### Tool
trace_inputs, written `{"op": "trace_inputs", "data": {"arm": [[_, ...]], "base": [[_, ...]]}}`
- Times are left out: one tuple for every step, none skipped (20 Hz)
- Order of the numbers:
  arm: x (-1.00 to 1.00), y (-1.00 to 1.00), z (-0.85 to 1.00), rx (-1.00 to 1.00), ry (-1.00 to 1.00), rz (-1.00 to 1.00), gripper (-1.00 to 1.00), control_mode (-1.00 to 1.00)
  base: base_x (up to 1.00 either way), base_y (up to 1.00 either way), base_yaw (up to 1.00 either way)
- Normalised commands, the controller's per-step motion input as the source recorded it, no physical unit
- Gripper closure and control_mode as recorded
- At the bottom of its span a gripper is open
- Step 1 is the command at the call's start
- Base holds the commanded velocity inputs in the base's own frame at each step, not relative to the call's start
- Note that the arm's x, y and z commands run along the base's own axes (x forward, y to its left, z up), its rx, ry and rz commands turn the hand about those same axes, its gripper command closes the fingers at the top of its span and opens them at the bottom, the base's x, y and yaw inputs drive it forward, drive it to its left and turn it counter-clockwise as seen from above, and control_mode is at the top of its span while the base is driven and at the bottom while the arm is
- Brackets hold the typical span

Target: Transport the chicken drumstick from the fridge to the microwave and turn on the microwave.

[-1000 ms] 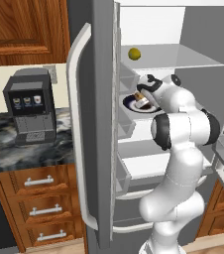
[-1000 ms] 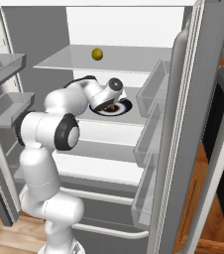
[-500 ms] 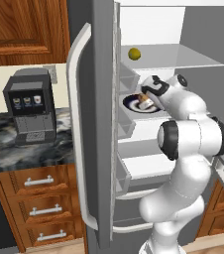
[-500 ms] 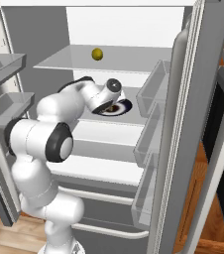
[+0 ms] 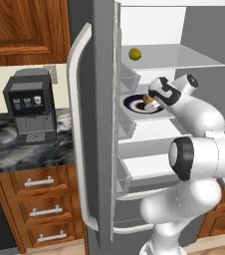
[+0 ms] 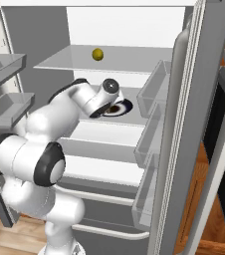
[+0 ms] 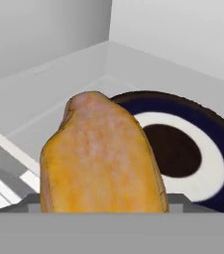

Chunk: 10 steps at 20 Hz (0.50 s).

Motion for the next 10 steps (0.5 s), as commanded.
{"op": "trace_inputs", "data": {"arm": [[-0.58, 0.0, 0.26, 0.0, 0.0, 0.0, 1.0, -1.0], [-0.63, 0.0, 0.28, 0.0, 0.0, 0.0, 1.0, -1.0], [-0.64, 0.0, 0.29, 0.0, 0.0, 0.0, 1.0, -1.0], [-0.65, 0.0, 0.29, -0.01, 0.0, 0.0, 1.0, -1.0], [-0.69, 0.0, 0.36, -0.01, 0.0, 0.0, 1.0, -1.0], [-0.68, 0.0, 0.35, -0.01, 0.0, 0.0, 1.0, -1.0], [-0.69, 0.0, 0.35, -0.01, 0.0, 0.0, 1.0, -1.0], [-0.68, 0.0, 0.37, -0.01, 0.0, 0.0, 1.0, -1.0], [-0.69, 0.0, 0.35, -0.01, 0.0, 0.0, 1.0, -1.0], [-0.64, 0.0, 0.33, -0.01, 0.0, 0.0, 1.0, -1.0]], "base": [[0.0, 0.0, 0.0], [0.0, 0.0, 0.0], [0.0, 0.0, 0.0], [0.0, 0.0, 0.0], [0.0, 0.0, 0.0], [0.0, 0.0, 0.0], [0.0, 0.0, 0.0], [0.0, 0.0, 0.0], [0.0, 0.0, 0.0], [0.0, 0.0, 0.0]]}}
